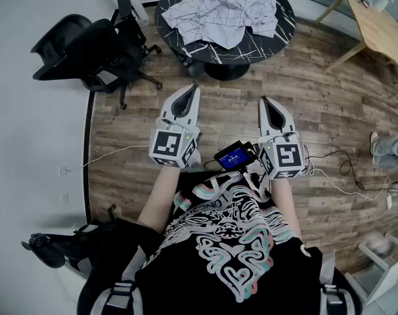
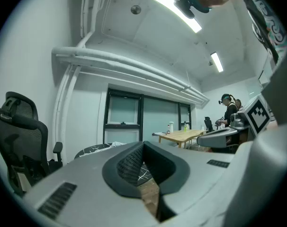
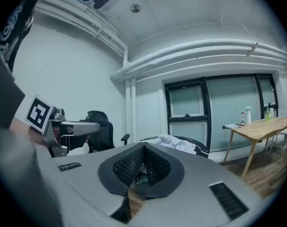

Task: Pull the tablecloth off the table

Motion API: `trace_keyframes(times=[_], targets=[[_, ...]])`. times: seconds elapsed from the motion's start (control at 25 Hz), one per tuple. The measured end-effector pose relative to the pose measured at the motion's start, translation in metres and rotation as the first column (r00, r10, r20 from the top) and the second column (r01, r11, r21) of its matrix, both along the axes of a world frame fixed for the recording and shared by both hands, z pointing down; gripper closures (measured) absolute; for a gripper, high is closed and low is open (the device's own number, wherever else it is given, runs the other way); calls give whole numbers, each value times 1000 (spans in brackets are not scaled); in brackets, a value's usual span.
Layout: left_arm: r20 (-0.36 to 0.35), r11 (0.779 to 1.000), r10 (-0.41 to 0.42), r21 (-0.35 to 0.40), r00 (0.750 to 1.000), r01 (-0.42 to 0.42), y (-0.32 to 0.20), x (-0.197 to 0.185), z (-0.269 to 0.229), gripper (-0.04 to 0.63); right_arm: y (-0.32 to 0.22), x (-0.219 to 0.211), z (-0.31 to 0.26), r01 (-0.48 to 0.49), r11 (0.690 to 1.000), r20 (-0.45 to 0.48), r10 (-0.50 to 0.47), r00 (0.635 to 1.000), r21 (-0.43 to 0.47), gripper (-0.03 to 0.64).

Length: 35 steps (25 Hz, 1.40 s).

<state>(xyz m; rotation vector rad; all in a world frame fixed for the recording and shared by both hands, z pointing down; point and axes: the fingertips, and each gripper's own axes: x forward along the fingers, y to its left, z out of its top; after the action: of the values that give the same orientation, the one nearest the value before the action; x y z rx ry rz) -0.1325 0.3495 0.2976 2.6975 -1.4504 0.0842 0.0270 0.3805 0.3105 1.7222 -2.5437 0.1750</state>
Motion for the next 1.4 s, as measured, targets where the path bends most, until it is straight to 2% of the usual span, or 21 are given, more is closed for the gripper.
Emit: trace_keyframes(times=[0.28, 0.48, 0.96, 1.12, 1.4], targets=[[-7, 999, -38, 3, 999, 38, -6, 6, 3, 578, -1, 12, 3, 10, 1000, -5, -10, 1000, 3, 597], [-5, 999, -41, 15, 999, 41, -9, 16, 2, 578, 1, 26, -2, 5, 1000, 30, -6, 1000, 28, 597], [-13, 998, -63, 2, 998, 63, -21, 24, 8, 578, -1, 60, 0, -33, 999, 8, 32, 999, 35, 597], [-2, 997, -74, -10, 997, 74, -21, 22, 12, 578, 4, 63, 9, -44, 999, 14, 44, 999, 4, 597], [3, 997, -69, 24, 998, 69, -56, 28, 8, 578, -28, 75, 6, -73, 997, 8, 73, 997, 14, 597]])
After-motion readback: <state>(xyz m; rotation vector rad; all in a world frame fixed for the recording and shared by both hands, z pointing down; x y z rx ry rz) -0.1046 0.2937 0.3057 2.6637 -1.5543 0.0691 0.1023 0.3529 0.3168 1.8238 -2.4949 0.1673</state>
